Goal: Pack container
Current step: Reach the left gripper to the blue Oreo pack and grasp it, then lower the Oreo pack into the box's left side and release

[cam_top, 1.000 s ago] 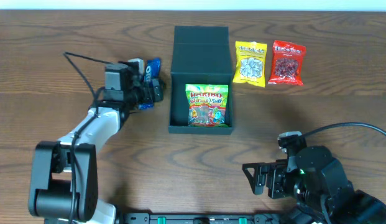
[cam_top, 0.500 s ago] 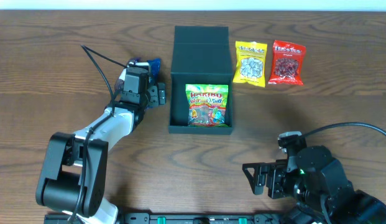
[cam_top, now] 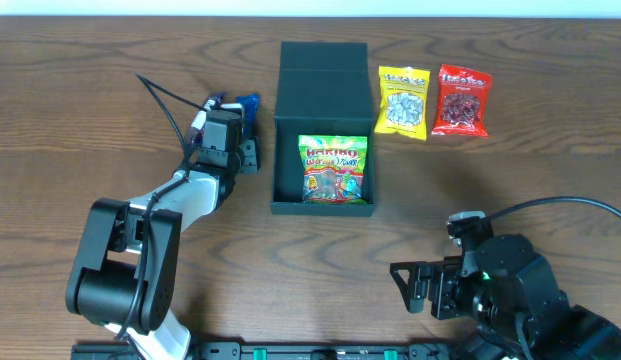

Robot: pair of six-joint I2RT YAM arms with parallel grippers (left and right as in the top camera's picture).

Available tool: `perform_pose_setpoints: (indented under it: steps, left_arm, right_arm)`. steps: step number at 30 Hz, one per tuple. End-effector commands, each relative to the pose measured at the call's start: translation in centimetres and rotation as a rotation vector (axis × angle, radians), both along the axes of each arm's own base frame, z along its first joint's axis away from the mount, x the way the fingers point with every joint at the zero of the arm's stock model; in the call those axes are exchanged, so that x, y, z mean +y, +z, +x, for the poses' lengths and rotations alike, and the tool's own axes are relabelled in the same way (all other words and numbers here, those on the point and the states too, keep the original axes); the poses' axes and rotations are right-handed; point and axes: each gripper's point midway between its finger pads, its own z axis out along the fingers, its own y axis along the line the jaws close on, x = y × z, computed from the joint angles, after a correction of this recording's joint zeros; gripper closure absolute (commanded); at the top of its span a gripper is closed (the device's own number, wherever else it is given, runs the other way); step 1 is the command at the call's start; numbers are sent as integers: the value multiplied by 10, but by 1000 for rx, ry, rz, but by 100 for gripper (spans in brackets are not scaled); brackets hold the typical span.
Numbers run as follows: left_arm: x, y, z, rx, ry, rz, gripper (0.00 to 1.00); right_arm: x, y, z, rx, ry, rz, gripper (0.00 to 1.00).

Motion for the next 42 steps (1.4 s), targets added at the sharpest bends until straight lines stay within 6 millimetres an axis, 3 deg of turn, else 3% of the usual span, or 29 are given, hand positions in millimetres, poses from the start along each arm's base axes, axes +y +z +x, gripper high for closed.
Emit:
perform_pose_setpoints:
  steps: [1, 8, 11, 18, 22, 25, 27, 31, 33, 38, 40, 41, 42]
  left_arm:
    - [-1, -3, 1, 13, 0, -2, 57]
    - [-1, -5, 1, 28, -1, 0, 67]
    - [-9, 29, 15, -24, -18, -31, 93]
    - [-13, 95, 31, -115, -23, -48, 94]
    - [-28, 129, 19, -162, -60, -61, 94]
    - [-58, 149, -5, -158, -83, -108, 94]
    - [-75, 148, -24, -97, -38, -180, 95]
    - [-104, 117, -65, 89, 26, -235, 94]
    - [-101, 106, -70, 102, 100, -184, 95]
    - [-96, 107, -68, 79, 144, -169, 95]
    - [-96, 107, -67, 77, 145, -172, 94]
    - [-97, 108, -66, 74, 144, -175, 67]
    - [-98, 108, -67, 76, 142, -178, 50]
  right_arm:
    - [0, 1, -1, -9, 13, -3, 1]
    - [0, 1, -1, -9, 13, -3, 0]
    - [0, 1, -1, -9, 13, -3, 1]
    - [0, 1, -1, -9, 13, -3, 1]
    - [0, 1, -1, -9, 13, -3, 1]
    - [0, 1, -1, -9, 13, -3, 1]
    - [0, 1, -1, -9, 13, -3, 1]
    - [0, 1, -1, -9, 13, -3, 1]
    - [0, 1, -1, -9, 13, -3, 1]
    - [0, 1, -1, -9, 13, -3, 1]
    - [0, 1, -1, -9, 13, -3, 1]
    - [0, 1, -1, -9, 13, -3, 1]
    - [0, 1, -1, -9, 13, -3, 1]
